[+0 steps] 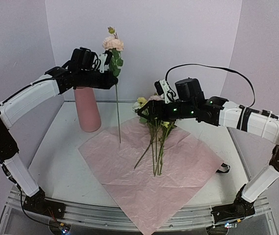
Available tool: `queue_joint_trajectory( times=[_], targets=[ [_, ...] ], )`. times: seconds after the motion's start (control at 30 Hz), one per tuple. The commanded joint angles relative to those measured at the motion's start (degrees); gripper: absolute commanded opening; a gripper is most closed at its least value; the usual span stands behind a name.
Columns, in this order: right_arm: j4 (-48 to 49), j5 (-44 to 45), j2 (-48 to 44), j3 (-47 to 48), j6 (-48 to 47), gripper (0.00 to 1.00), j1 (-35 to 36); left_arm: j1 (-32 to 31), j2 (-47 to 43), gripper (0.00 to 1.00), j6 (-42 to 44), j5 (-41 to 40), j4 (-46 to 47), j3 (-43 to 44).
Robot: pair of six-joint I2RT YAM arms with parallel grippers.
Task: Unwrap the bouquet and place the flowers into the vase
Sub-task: Pick up the fake flower from the wrapping paper, then insert the fake flower into the vase.
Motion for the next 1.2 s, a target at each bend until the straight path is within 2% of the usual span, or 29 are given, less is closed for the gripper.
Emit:
queue_joint_trajectory(
  times=[0.0, 0.13, 0.27, 0.4, 0.53, 0.8, 1.17],
  targets=[
    [-0.6, 2.27, -2.34, 0.74, -2.03, 0.92, 0.05, 0.1, -3.36, 0.0, 11.45, -18.74, 1.41, 10.91],
    [-1.23, 2.03, -1.81, 1.59, -2.28, 0.92, 0.05, 0.11, -3.01, 0.0, 15.25, -25.8, 3.27, 17.55],
    [-1.79, 1.8, -1.4, 2.47, -2.55, 0.92, 0.08, 0.1, -5.69, 0.0, 16.1, -26.23, 8.61, 18.69],
    [-2.32, 2.03, -1.31, 3.33, -3.02, 0.92, 0.08, 0.1, -9.41, 0.0, 18.77, -27.3, 15.07, 16.66],
    [-2.9, 2.21, -1.29, 4.45, -3.27, 0.92, 0.07, 0.09, -12.93, 0.0, 25.32, -29.11, 22.58, 12.81],
    [-3.39, 2.22, -1.05, 4.54, -3.44, 0.92, 0.06, 0.1, -15.47, 0.0, 35.62, -34.13, 29.29, 9.45],
    [-3.44, 3.47, -1.18, 4.25, -3.56, 0.92, 0.08, 0.1, -16.49, 0.0, 37.72, -36.15, 33.95, 3.34]
  ],
)
